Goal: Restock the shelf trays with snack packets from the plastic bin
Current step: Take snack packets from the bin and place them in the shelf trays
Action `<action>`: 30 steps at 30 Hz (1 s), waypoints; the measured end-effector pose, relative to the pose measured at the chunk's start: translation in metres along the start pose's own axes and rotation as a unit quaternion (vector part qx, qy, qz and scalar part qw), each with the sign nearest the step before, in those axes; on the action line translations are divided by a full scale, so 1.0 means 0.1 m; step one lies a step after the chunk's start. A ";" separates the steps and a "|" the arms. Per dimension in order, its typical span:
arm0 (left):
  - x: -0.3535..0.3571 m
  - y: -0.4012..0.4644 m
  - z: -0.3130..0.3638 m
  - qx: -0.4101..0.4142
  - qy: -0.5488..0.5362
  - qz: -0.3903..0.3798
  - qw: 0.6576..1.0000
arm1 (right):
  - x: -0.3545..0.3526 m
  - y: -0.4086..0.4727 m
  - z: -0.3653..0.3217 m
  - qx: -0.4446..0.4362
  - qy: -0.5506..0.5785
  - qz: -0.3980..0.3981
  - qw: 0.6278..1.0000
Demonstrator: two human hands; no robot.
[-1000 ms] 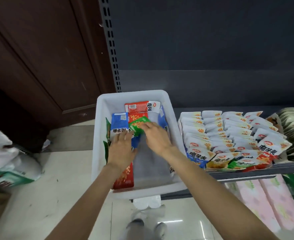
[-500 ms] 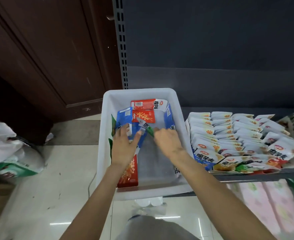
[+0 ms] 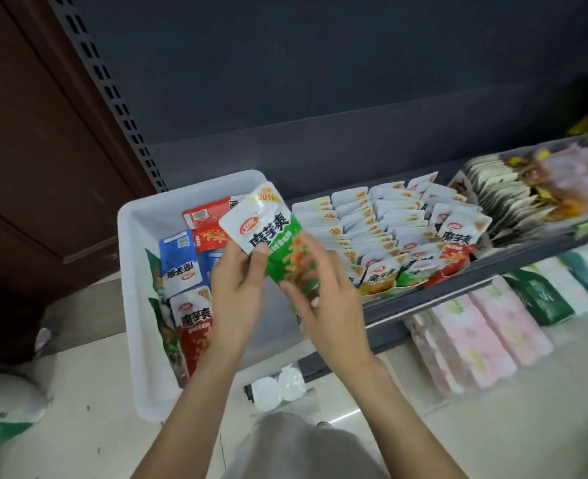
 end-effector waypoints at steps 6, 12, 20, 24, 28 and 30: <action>0.99 -0.32 0.15 0.020 0.008 -0.244 0.969 | -0.97 -0.26 0.41 0.124 -0.005 0.117 0.985; 1.83 -0.47 -0.01 0.102 0.106 -0.386 0.911 | -1.57 -0.59 1.08 0.216 0.084 0.170 0.958; 2.30 -0.02 -0.33 0.249 0.480 -0.299 0.786 | -1.76 -0.49 1.98 0.229 0.174 0.159 0.945; 2.40 0.11 -0.31 0.233 0.471 -0.277 0.804 | -1.47 -0.20 2.06 0.210 0.166 0.085 0.960; 2.41 0.18 -0.32 0.205 0.424 -0.286 0.835 | -1.22 -0.08 2.12 0.205 0.159 0.042 0.965; 2.39 0.20 -0.35 0.198 0.405 -0.292 0.844 | -1.13 -0.09 2.17 0.204 0.117 0.030 0.972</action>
Point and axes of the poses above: each hand's wrist, its own y-axis towards the middle knuckle, its own x-axis out of the palm, z = x × y, the point moved 8 cm from there along y, towards the middle knuckle, and after that the axes turned 1 degree about y, right-handed, at the moved point
